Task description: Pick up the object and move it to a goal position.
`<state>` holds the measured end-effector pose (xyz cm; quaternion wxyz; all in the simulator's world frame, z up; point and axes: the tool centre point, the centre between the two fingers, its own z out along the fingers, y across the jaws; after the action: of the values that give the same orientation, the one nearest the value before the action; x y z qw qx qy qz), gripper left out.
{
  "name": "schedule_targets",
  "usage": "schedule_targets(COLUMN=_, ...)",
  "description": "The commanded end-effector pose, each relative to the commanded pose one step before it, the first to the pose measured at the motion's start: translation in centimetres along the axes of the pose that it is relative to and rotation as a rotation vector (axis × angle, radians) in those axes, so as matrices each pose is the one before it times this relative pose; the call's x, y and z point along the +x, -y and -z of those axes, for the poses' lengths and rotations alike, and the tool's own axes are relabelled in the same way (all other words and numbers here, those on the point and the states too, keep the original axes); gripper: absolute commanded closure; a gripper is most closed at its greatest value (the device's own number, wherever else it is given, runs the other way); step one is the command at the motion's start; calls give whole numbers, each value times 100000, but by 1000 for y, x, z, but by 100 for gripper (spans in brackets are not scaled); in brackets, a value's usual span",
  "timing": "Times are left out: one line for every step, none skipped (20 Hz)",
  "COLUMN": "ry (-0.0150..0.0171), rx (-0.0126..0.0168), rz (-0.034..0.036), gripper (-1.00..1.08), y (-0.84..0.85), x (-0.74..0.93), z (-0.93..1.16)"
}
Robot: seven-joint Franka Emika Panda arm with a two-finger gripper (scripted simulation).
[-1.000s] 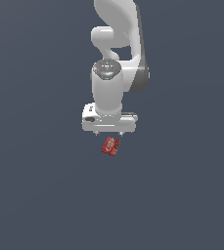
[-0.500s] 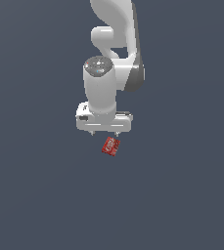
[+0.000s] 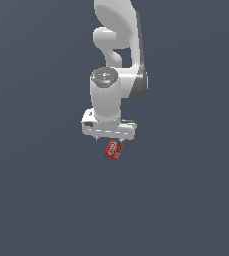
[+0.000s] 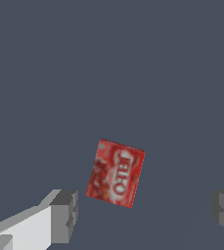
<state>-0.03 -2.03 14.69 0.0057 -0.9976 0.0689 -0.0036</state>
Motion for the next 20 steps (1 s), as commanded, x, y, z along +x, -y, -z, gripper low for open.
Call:
schedule_targets(ry=159, rx=-103, rz=-3691, gripper=-92, y=269, x=-326, z=-1256)
schedule_targets(ry=44, rx=-56, rz=-1764, gripper=-92, y=110, x=-159, z=-577)
schedule_targets(ry=44, rx=-67, rz=-1891, gripper=-92, y=111, x=-180, z=-614)
schedule_targets(ry=43, rx=-80, rz=-2010, gripper=-92, y=110, x=-200, z=-649)
schedule_targets(ry=38, rx=-86, rz=-1957, gripper=-92, y=99, x=-205, z=-628)
schedule_targets(ry=32, rx=-87, rz=-1831, gripper=-92, y=85, x=-200, z=-584)
schedule_targets(ry=26, rx=-88, rz=-1707, gripper=-92, y=71, x=-192, z=-540)
schedule_targets(ry=21, rx=-86, rz=-1578, gripper=-92, y=61, x=-184, z=-497)
schedule_targets(ry=17, rx=-84, rz=-1454, gripper=-92, y=49, x=-174, z=-455)
schedule_targets(ry=12, rx=-80, rz=-1328, gripper=-92, y=41, x=-162, z=-413)
schedule_targets(ry=9, rx=-75, rz=-1202, gripper=-92, y=32, x=-150, z=-372)
schedule_targets(ry=6, rx=-70, rz=-1074, gripper=-92, y=26, x=-136, z=-332)
schedule_targets(ry=4, rx=-63, rz=-947, gripper=-92, y=21, x=-122, z=-292)
schedule_targets(ry=2, rx=-56, rz=-824, gripper=-92, y=14, x=-107, z=-252)
schedule_targets(ry=1, rx=-48, rz=-696, gripper=-92, y=12, x=-91, z=-212)
schedule_targets(ry=0, rx=-40, rz=-568, gripper=-92, y=9, x=-76, z=-173)
schedule_targets(ry=0, rx=-32, rz=-441, gripper=-92, y=7, x=-59, z=-135)
schedule_targets(ry=0, rx=-23, rz=-316, gripper=-92, y=4, x=-42, z=-96)
schedule_targets(ry=0, rx=-14, rz=-195, gripper=-92, y=-1, x=-24, z=-58)
schedule_targets(ry=0, rx=-5, rz=-69, gripper=-92, y=-2, x=-7, z=-19)
